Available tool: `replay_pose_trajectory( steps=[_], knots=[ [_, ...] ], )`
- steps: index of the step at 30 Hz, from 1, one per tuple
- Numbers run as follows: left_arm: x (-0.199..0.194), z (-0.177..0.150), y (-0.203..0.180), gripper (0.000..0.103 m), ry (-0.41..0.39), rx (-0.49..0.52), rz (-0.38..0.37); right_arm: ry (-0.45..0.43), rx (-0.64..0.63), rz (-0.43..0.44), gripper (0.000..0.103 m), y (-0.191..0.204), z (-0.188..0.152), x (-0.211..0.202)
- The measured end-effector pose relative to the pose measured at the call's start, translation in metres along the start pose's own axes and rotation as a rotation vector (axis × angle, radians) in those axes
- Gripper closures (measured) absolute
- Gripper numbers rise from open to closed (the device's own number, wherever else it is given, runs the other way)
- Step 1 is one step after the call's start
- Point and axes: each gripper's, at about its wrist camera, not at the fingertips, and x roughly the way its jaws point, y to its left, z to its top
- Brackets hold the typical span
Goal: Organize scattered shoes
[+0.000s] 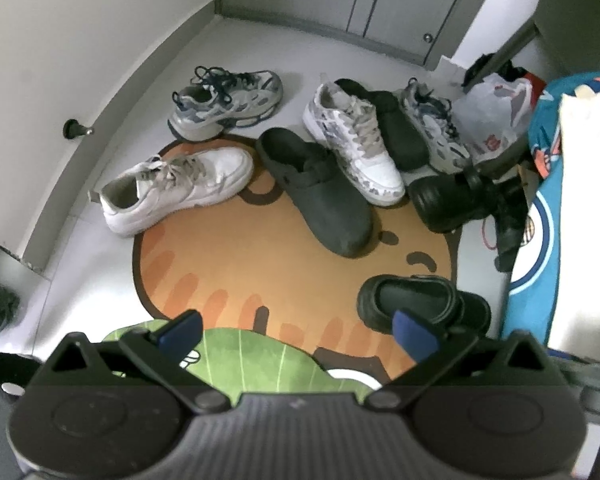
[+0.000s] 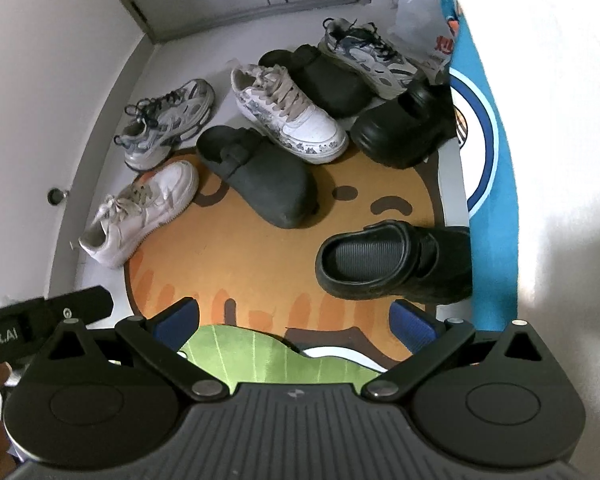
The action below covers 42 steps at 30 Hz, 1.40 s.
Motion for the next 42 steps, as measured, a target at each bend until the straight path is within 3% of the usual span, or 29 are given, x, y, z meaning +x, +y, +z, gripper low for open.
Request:
replay_pose_trajectory(
  steps=[4,8,11,13,23,42],
  knots=[
    [-0.001,0.001,-0.001,0.000,0.022,0.002,-0.011,0.016,0.028,-0.005,0.000,-0.002,-0.005,-0.001],
    [0.009,0.002,-0.003,0.000,0.021,0.000,-0.007,0.029,0.008,-0.069,0.000,0.015,-0.014,0.004],
    [0.014,0.005,0.004,0.000,0.033,0.003,-0.015,0.055,-0.010,-0.030,0.000,0.007,-0.008,0.008],
    [0.010,0.004,-0.015,0.000,0.035,-0.001,0.000,0.050,-0.016,-0.014,0.000,-0.001,-0.009,0.009],
    [0.021,0.019,-0.029,0.000,0.052,-0.031,-0.006,0.069,0.003,-0.015,0.000,-0.004,-0.002,0.014],
    [0.034,0.031,-0.014,0.001,0.060,-0.010,-0.043,0.065,0.014,-0.001,0.000,-0.005,-0.002,0.017]
  ],
)
